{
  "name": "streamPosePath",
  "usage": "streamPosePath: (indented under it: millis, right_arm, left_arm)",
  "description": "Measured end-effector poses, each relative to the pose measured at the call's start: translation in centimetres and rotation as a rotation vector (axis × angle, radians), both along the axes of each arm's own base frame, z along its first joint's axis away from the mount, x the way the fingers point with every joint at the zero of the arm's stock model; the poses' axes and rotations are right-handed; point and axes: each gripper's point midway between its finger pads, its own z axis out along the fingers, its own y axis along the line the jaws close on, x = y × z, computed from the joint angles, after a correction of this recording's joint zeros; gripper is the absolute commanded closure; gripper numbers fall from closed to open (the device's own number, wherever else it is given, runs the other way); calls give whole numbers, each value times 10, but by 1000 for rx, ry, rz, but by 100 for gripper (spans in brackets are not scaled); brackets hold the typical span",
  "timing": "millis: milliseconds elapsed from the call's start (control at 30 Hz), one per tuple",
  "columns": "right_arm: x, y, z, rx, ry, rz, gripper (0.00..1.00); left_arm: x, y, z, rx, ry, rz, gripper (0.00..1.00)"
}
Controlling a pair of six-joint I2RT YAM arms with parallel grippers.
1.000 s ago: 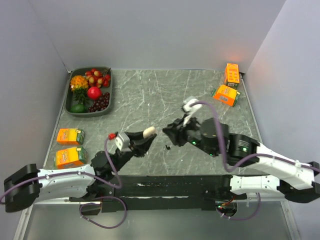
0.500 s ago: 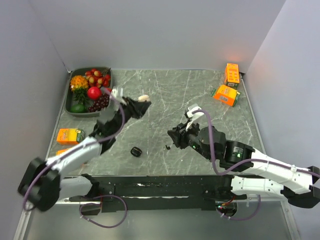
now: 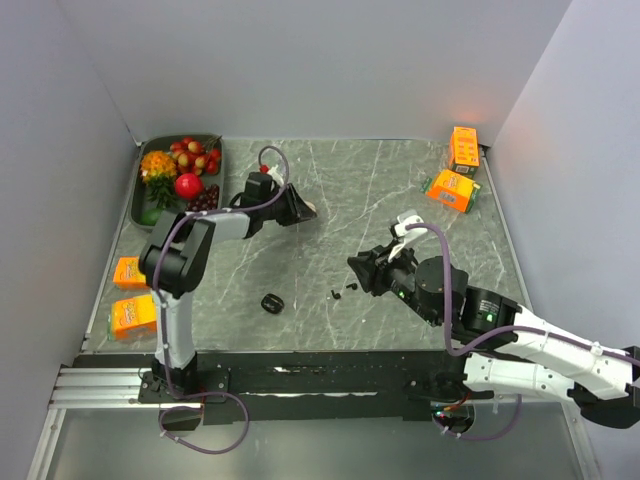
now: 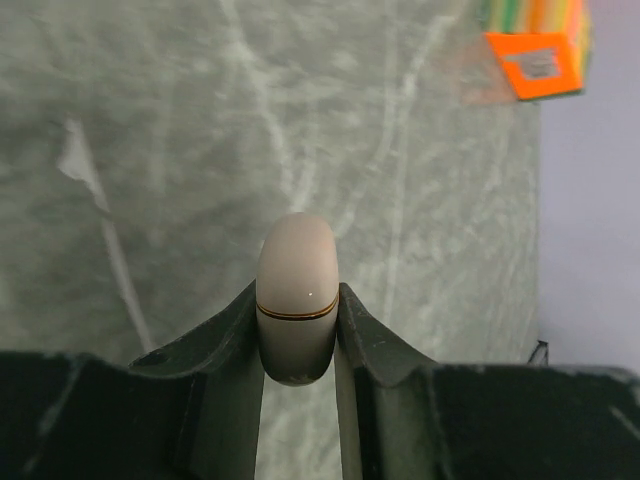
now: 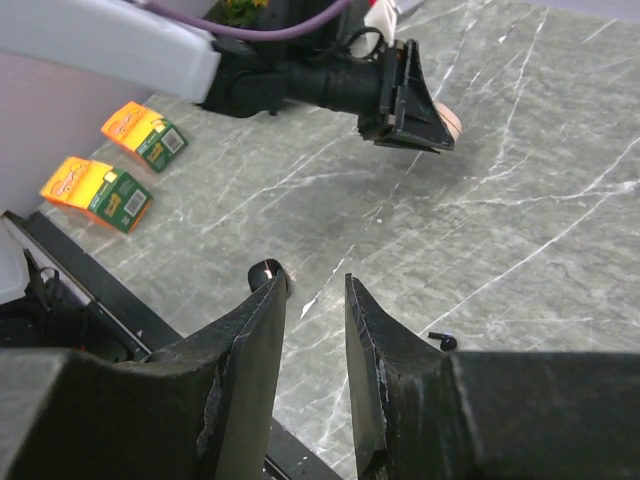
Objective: Insert the wireless bluetooth earbuds into the charging case
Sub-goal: Place the charging case at the center of the board.
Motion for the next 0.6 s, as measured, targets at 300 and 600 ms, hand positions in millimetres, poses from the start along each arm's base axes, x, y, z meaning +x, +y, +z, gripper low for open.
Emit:
streamPosePath:
  millis: [300, 600]
  right_arm:
    - [2, -7, -7, -12, 3, -20, 62]
    - [4, -6, -11, -26, 10, -26, 62]
  left_arm:
    - [37, 21, -43, 106, 109, 39, 86]
    - [39, 26, -44, 153, 120, 40, 50]
